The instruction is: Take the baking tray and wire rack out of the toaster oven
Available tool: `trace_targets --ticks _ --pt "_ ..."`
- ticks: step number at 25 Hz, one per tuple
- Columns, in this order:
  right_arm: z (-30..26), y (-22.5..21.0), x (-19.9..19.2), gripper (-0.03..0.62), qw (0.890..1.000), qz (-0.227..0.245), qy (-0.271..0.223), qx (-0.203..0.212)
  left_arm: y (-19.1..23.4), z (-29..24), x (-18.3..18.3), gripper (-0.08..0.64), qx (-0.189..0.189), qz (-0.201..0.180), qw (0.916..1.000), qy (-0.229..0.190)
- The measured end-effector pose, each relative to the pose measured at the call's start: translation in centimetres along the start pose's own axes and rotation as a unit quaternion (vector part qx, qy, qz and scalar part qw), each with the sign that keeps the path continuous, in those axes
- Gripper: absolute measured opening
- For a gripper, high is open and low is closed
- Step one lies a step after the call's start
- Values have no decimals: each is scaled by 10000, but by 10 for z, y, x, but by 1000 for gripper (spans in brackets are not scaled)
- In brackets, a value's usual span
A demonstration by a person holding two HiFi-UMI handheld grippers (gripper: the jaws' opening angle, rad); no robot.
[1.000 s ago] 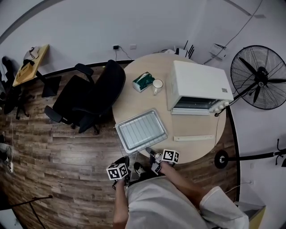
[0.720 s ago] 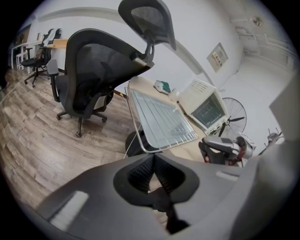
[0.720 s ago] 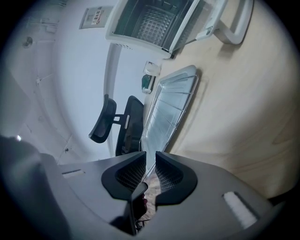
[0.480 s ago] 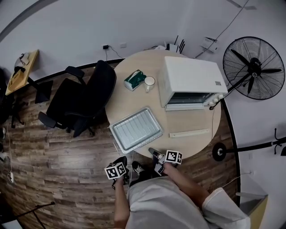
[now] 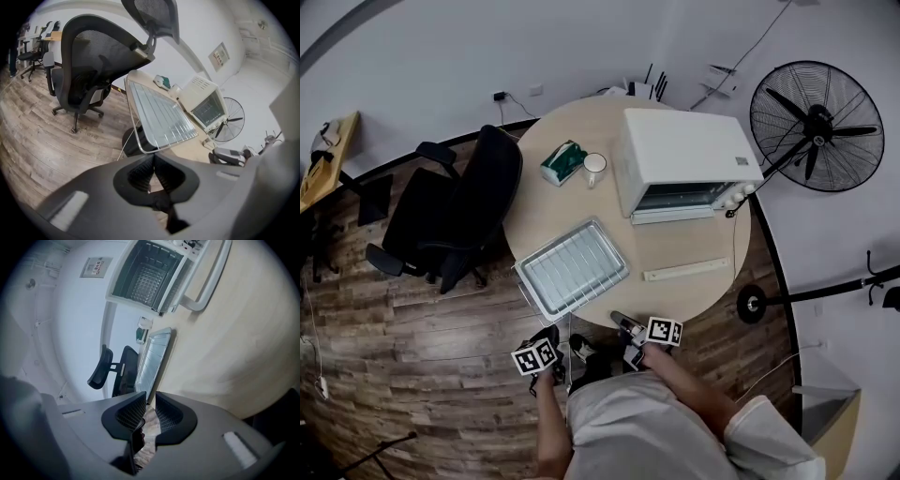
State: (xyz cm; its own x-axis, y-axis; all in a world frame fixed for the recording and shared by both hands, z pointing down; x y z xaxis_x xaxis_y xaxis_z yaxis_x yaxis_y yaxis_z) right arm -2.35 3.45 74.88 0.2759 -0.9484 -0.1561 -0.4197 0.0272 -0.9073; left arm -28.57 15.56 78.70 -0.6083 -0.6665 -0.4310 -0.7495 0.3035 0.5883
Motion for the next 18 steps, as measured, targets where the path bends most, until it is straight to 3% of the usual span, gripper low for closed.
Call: trace_targets --ticks 8,11,15,18 --pt "14 -9 4 40 9999 -79 -102 -11 -4 -2 -6 57 77 21 10000 42" --pt "16 -6 5 40 9999 143 -7 57 -5 -2 -15 57 128 69 9999 75" --pt "23 2 12 40 9956 919 191 20 -15 0 -29 57 222 132 9996 92" --pt "35 18 21 40 9759 2146 353 -156 -35 1 -40 57 234 21 9997 117"
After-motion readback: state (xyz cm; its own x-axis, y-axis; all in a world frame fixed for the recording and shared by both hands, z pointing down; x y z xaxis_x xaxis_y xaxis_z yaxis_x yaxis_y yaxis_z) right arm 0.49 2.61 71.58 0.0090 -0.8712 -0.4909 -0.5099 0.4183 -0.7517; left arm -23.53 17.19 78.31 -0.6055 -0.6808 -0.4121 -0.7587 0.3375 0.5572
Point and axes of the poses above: the fingertips, and each gripper's own axes: z backward along the fingers, y to its left, x out of its top, the point moved 8 cm from there along z, backward along the fingers, and after that the axes turned 1 degree about -x, right-handed, at the moved point
